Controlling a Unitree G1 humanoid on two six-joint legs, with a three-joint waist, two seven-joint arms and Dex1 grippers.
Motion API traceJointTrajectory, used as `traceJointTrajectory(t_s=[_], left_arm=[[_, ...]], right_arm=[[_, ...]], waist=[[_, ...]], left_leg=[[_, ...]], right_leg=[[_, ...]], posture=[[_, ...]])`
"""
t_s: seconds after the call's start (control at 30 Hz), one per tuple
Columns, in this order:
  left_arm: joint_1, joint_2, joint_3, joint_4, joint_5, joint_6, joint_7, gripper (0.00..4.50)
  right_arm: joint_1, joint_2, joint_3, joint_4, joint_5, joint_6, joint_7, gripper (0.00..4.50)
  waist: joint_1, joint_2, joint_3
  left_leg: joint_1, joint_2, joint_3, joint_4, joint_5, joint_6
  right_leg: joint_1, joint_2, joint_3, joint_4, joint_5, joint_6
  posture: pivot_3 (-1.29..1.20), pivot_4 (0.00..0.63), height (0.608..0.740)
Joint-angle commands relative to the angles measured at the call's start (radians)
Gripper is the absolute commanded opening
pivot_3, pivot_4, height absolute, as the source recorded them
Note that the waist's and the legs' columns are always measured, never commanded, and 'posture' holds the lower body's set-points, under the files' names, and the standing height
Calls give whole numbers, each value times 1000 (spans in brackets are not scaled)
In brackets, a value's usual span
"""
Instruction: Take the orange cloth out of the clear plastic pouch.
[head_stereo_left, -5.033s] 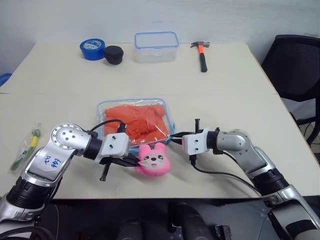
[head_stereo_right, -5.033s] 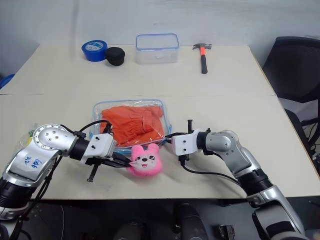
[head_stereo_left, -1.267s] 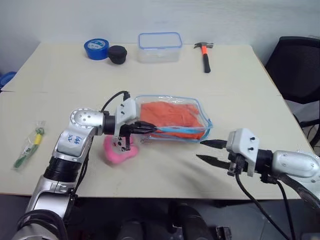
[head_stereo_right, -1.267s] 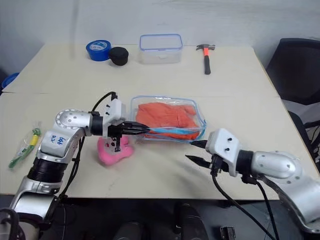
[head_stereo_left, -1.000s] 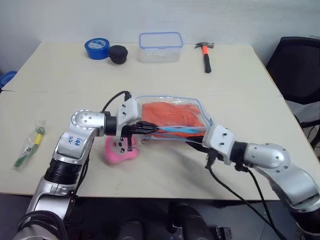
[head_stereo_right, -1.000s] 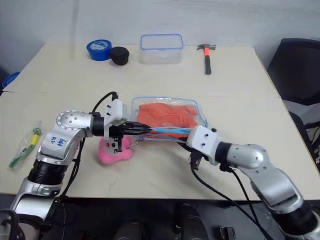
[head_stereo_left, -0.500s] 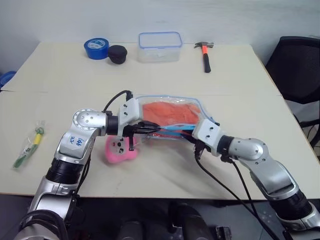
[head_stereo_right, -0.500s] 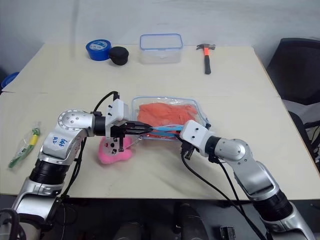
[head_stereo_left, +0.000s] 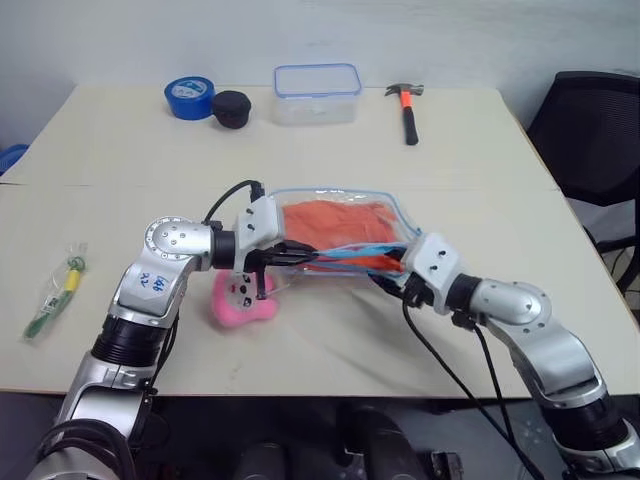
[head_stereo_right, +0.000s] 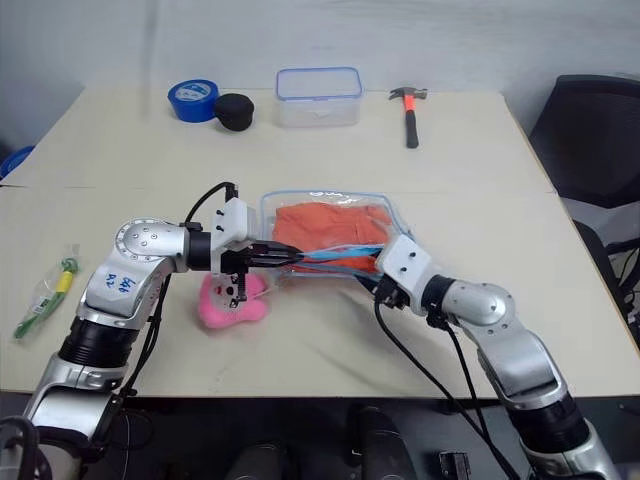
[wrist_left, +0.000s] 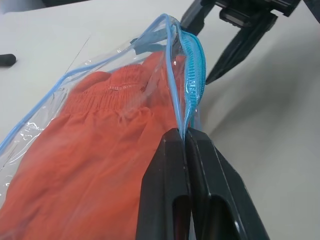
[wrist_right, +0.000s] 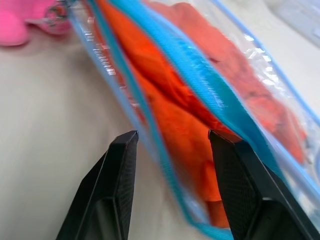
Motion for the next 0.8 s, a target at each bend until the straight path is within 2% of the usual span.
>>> traceJointTrajectory(t_s=[0.03, 0.3, 0.4, 0.57, 0.8], left_arm=[[-15, 0, -4, -20, 4, -2, 10, 0], [-17, 4, 0, -30, -26, 0, -17, 0], [-16, 9, -2, -32, -26, -8, -25, 0], [-11, 8, -13, -42, -15, -7, -19, 0], [-8, 4, -12, -58, -21, 6, -6, 0]], right_arm=[[12, -17, -22, -67, 10, -17, 19, 2323], [3, 0, -52, -73, 2, -23, -8, 2323], [-31, 35, -68, -32, 26, 0, -29, 1734], [-65, 49, -51, 32, 3, -20, -30, 24], [-92, 11, 38, 122, -137, -145, -20, 24]], waist=[[0, 0, 0], [-1, 0, 0], [-3, 0, 0], [-2, 0, 0], [-2, 0, 0]], left_leg=[[0, 0, 0, 0, 0, 0], [0, 0, 0, 0, 0, 0], [0, 0, 1, 0, 0, 0], [0, 0, 0, 0, 0, 0], [0, 0, 0, 0, 0, 0]], right_leg=[[0, 0, 0, 0, 0, 0], [0, 0, 0, 0, 0, 0], [0, 0, 1, 0, 0, 0], [0, 0, 0, 0, 0, 0], [0, 0, 0, 0, 0, 0]], posture=[[0, 150, 740], [0, 150, 740], [0, 150, 740], [0, 150, 740], [0, 150, 740]])
